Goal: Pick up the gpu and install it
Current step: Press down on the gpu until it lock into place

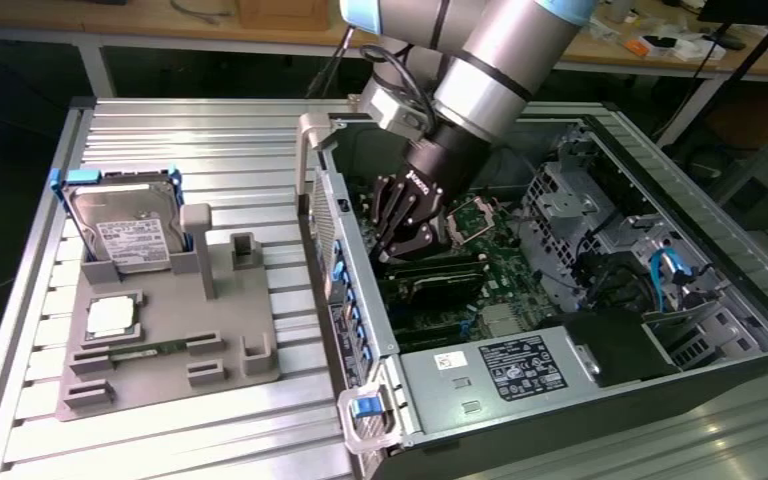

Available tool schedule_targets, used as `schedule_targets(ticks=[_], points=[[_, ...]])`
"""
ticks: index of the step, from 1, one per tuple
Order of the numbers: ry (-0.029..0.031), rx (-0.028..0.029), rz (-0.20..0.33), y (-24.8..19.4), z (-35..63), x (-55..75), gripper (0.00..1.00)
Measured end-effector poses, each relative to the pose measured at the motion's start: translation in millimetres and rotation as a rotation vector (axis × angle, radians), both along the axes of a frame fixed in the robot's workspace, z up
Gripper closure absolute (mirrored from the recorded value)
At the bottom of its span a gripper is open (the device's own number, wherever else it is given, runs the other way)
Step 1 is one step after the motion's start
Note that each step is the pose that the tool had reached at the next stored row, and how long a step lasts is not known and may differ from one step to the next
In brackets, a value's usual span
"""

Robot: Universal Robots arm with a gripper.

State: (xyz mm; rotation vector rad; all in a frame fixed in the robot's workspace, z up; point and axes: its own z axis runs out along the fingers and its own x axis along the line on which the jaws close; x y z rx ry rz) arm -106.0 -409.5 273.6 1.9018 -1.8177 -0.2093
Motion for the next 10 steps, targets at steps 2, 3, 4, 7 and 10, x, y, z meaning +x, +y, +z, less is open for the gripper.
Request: schedule_targets(ticks=[2, 3, 4, 7, 10], points=[[0.0006, -0.0003, 0.000, 0.0, 0.0, 0.8, 0.89], [0.0009, -0.0001, 0.000, 0.0, -0.1, 2.1, 0.89], [0.0021, 0.0000, 0.001, 0.0, -0.2, 3.9, 0.89], [0.0128, 0.0001, 0.004, 0.0, -0.3, 13.1, 0.89], [0.0245, 0.0001, 0.005, 0.0, -0.5, 23.5, 0.89]])
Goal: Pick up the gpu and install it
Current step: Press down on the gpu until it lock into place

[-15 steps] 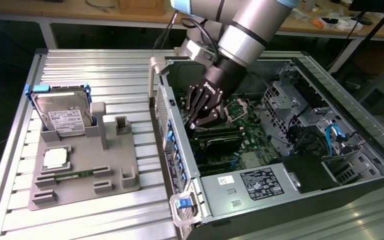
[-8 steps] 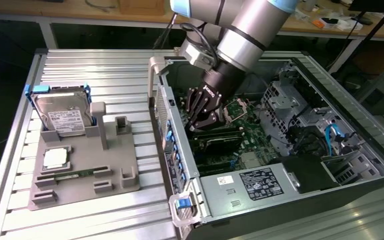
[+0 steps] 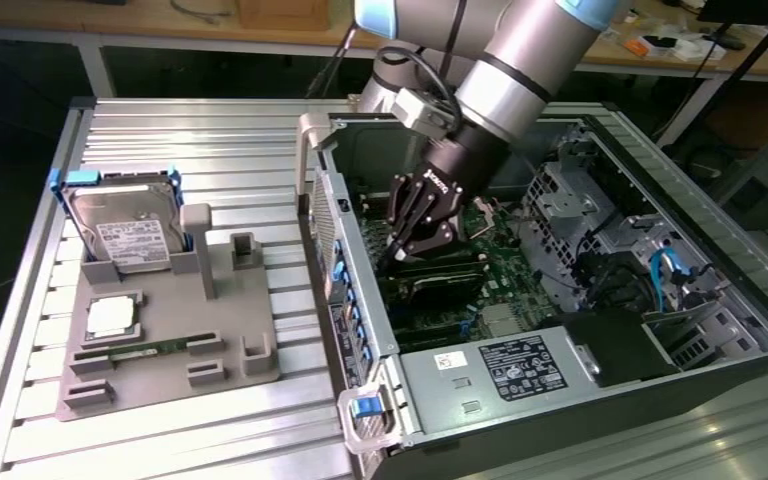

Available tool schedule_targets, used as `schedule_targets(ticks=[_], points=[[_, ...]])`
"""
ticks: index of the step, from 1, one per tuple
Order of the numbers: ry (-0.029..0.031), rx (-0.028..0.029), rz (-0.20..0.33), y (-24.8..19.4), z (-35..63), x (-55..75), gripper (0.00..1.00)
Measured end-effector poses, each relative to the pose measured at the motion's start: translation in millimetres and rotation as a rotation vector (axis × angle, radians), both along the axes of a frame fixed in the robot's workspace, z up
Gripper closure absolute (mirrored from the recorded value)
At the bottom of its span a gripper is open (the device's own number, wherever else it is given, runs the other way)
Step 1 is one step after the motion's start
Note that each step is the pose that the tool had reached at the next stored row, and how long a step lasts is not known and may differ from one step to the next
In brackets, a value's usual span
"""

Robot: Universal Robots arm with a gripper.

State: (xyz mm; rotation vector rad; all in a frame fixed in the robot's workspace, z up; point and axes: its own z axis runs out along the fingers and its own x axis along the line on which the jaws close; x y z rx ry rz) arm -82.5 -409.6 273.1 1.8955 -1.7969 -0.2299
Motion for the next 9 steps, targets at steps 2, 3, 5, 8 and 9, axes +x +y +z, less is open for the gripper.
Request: schedule_targets(ticks=[2, 3, 5, 8, 9], points=[[0.0018, -0.0002, 0.000, 0.0, 0.0, 5.5, 0.89], [0.0016, -0.0001, 0.001, 0.1, 0.0, 6.4, 0.89], [-0.0010, -0.0002, 0.002, 0.9, -0.4, 6.4, 0.89], [-0.0119, -0.0003, 0.007, 3.0, -2.3, 6.4, 0.89], [-0.0144, -0.0001, 0.008, 3.5, -3.3, 6.4, 0.89]])
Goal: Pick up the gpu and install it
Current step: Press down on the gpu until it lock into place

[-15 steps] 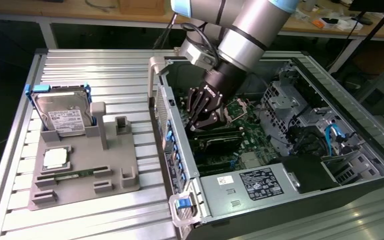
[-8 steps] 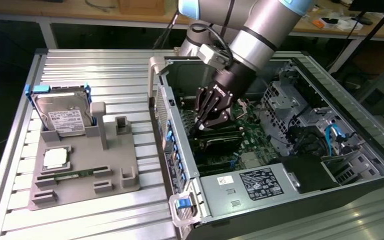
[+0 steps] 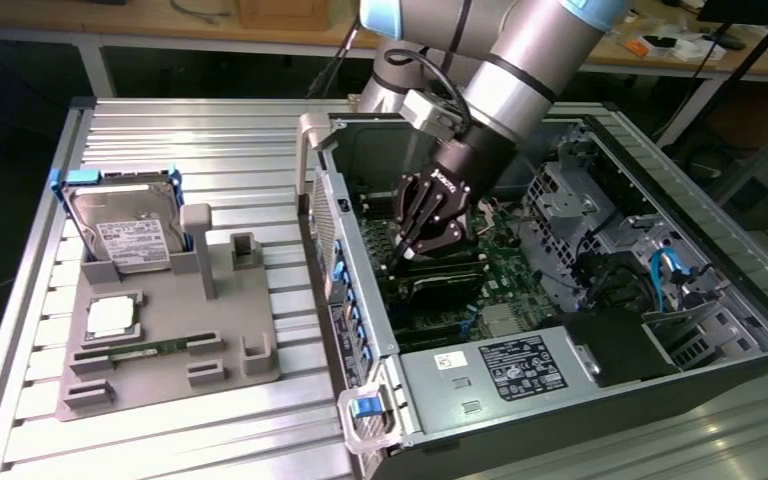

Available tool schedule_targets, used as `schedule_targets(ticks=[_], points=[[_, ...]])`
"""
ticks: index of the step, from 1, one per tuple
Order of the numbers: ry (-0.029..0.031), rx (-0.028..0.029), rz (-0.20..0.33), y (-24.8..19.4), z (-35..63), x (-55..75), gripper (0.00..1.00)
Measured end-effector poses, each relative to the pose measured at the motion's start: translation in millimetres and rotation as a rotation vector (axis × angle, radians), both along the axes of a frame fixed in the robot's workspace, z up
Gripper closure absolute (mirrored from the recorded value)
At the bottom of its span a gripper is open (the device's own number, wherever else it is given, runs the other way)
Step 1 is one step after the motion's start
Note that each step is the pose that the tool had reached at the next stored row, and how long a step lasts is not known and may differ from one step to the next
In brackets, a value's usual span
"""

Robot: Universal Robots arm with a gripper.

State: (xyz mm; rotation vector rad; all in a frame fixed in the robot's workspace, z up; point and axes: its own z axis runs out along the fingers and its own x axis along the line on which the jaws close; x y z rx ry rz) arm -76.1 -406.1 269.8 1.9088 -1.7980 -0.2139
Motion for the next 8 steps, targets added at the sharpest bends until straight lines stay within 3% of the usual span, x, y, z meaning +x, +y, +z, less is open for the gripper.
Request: schedule_targets(ticks=[8], points=[[-0.0012, -0.0003, 0.000, 0.2, -0.1, 0.0, 0.89]])
